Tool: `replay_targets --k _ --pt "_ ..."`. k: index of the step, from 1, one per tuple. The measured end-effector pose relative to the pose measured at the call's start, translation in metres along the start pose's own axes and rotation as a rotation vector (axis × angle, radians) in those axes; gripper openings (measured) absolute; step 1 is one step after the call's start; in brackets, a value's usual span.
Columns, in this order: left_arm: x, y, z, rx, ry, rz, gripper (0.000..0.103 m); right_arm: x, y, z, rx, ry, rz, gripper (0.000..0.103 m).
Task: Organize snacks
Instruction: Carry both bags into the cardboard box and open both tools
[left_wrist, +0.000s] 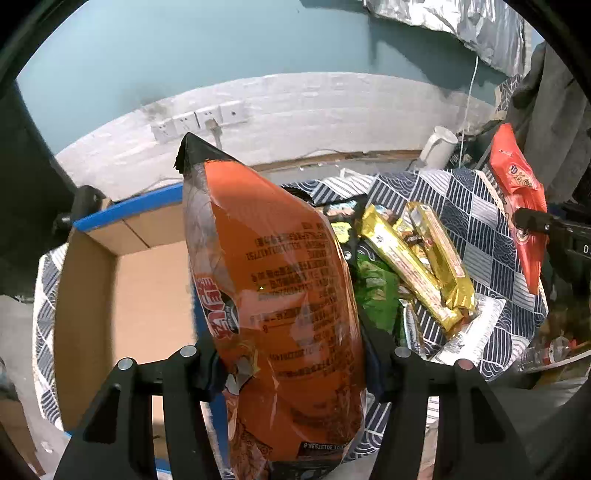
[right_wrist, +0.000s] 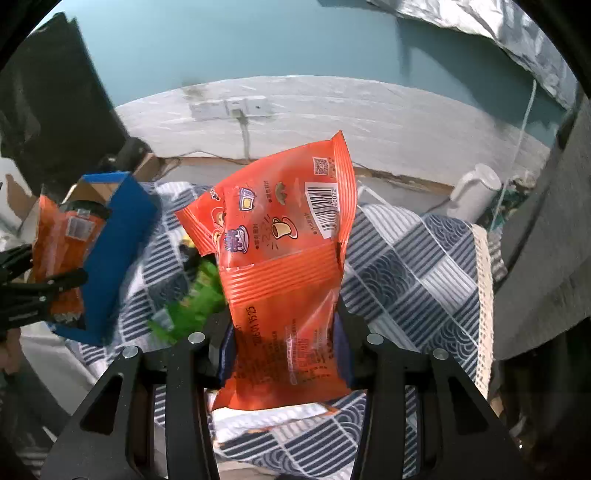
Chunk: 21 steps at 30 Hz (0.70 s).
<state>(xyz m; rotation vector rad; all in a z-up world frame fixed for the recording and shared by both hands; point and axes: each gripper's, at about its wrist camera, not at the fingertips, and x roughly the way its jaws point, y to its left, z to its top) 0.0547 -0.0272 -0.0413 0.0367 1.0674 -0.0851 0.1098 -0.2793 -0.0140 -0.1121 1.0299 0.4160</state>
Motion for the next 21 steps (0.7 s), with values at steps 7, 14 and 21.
replay_targets --k 7,14,21 --pt "-0.024 0.026 -0.004 -0.018 -0.049 0.029 0.059 -0.007 0.041 0.012 -0.058 -0.016 0.046 0.042" --pt "-0.035 0.057 -0.013 -0.051 -0.066 0.06 0.059 -0.002 0.082 0.028 -0.107 -0.014 0.09 0.042" --pt "-0.041 0.094 -0.023 -0.101 -0.074 0.094 0.059 0.012 0.129 0.045 -0.154 0.007 0.137 0.042"
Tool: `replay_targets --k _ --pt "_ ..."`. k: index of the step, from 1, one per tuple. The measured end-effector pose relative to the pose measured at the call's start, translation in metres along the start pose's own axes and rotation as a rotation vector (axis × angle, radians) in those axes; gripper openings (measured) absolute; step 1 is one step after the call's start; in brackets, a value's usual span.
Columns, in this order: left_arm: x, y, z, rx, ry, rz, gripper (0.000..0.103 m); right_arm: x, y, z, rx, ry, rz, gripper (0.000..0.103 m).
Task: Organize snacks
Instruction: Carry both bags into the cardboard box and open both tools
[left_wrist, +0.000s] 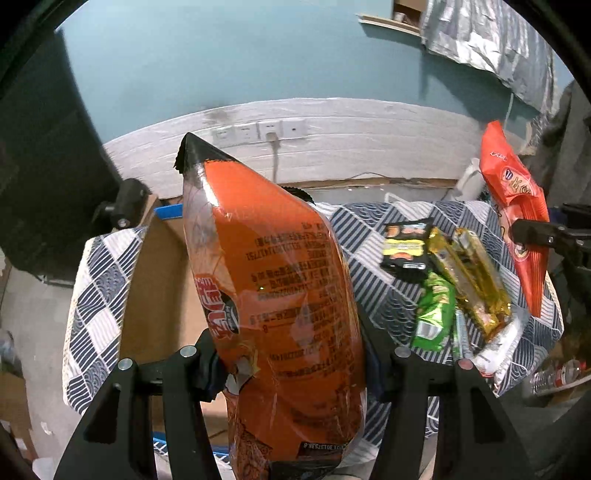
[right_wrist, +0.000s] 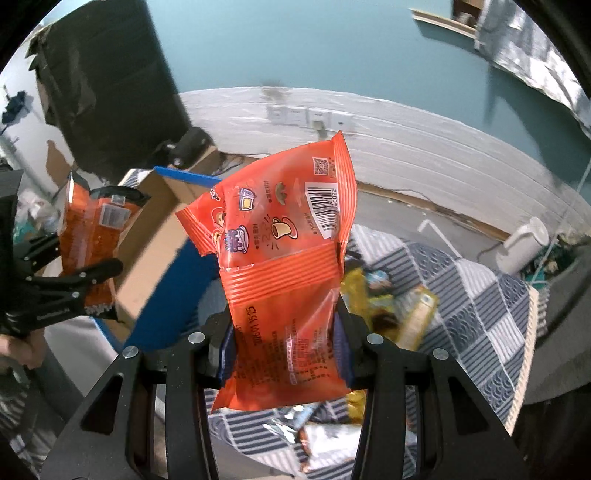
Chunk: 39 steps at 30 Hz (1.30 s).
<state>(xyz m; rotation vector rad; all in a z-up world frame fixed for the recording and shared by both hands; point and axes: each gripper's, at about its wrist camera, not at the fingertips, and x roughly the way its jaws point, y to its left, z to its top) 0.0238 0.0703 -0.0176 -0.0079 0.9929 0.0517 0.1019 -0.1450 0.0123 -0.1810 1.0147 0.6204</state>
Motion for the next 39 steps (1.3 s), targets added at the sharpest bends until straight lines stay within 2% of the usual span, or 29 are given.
replay_targets --k 19,24,30,34,36,39 --pt "0.028 0.097 -0.023 -0.121 0.043 0.076 0.059 0.081 0.125 0.047 -0.159 0.111 0.102 0.042" --pt "0.04 0.114 -0.026 -0.149 0.068 0.083 0.06 0.098 0.145 0.055 -0.179 0.137 0.117 0.042" --pt "0.047 0.123 -0.031 -0.185 0.102 0.056 0.06 0.114 0.161 0.06 -0.185 0.162 0.144 0.043" --pt "0.048 0.122 -0.032 -0.186 0.113 0.066 0.061 0.118 0.167 0.061 -0.191 0.167 0.162 0.049" --pt "0.047 0.122 -0.031 -0.182 0.107 0.08 0.064 0.119 0.168 0.061 -0.194 0.169 0.162 0.055" --pt "0.042 0.119 -0.029 -0.176 0.092 0.094 0.076 0.116 0.17 0.062 -0.192 0.153 0.151 0.066"
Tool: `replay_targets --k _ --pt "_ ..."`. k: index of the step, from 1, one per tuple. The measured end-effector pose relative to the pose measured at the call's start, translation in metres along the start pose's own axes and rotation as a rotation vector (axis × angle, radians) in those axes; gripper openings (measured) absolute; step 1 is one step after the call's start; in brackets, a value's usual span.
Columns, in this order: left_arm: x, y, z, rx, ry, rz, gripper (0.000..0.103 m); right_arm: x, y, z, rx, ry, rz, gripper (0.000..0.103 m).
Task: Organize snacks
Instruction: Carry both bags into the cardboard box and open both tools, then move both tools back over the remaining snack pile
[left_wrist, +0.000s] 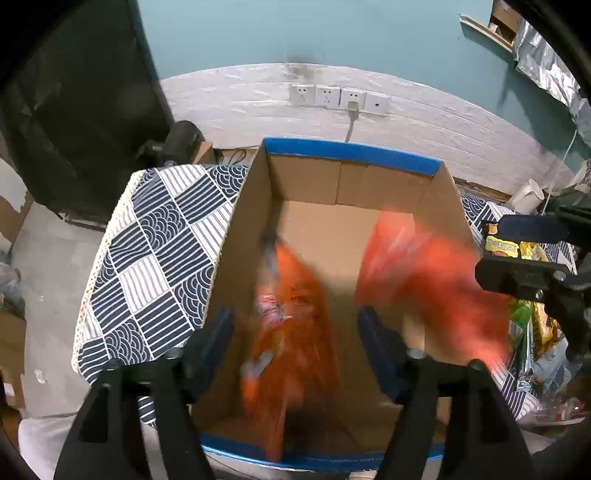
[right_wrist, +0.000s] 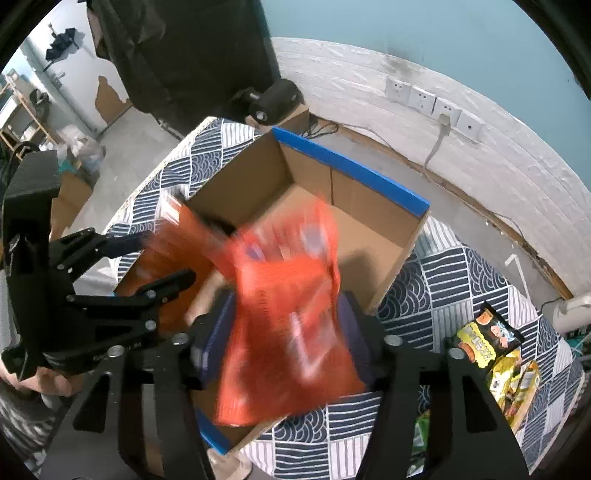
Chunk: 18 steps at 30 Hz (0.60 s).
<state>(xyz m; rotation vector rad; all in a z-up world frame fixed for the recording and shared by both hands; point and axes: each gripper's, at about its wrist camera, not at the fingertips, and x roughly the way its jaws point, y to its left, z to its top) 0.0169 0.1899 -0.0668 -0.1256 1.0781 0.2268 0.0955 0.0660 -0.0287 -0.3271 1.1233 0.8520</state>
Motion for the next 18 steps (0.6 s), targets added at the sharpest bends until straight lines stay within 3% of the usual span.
replay_targets --k 18 --pt "-0.012 -0.028 0.0 0.044 -0.005 -0.055 0.076 -0.028 -0.034 -0.025 0.083 -0.018 -0.05 0.07"
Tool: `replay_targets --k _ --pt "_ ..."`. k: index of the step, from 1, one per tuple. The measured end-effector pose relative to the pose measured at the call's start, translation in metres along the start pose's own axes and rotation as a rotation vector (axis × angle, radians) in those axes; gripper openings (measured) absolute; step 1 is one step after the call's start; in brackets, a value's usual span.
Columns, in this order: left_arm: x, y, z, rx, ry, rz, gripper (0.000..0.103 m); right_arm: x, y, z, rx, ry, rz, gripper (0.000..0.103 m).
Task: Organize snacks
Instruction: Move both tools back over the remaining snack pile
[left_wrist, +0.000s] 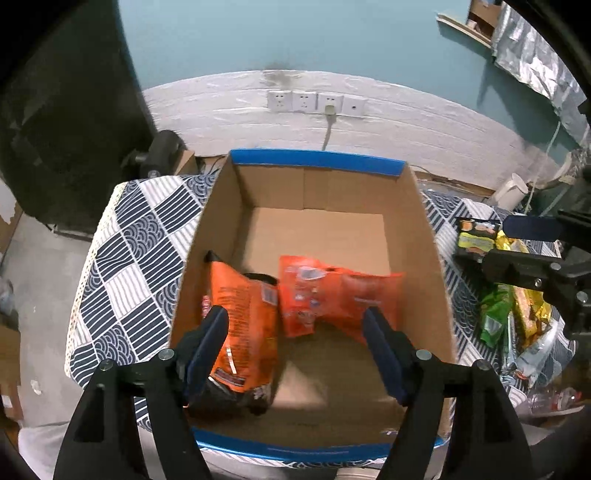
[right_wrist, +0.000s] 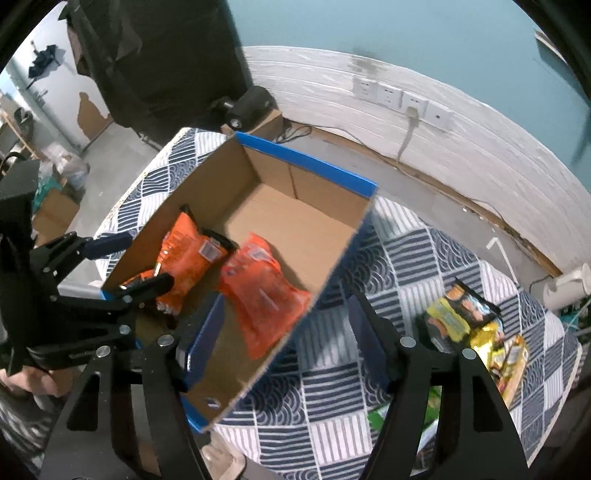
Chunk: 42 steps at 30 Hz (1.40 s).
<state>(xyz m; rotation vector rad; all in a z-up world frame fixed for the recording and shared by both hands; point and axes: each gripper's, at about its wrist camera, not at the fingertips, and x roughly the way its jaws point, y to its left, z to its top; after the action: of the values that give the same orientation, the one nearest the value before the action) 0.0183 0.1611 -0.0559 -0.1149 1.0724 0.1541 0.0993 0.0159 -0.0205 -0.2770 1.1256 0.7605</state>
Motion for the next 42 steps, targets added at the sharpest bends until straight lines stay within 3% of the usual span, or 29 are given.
replay_targets --k 24,34,42 --pt "-0.008 -0.118 -0.01 0.214 0.022 -0.102 0.076 -0.076 -0.118 -0.096 0.271 -0.028 -0.121 0.073" --pt "-0.001 -0.17 -0.023 0.301 0.043 -0.146 0.076 -0.093 -0.152 -0.163 0.395 -0.038 -0.155 0.073" --pt "0.014 -0.21 -0.049 0.379 0.093 -0.178 0.076 -0.079 -0.177 -0.226 0.531 0.006 -0.172 0.074"
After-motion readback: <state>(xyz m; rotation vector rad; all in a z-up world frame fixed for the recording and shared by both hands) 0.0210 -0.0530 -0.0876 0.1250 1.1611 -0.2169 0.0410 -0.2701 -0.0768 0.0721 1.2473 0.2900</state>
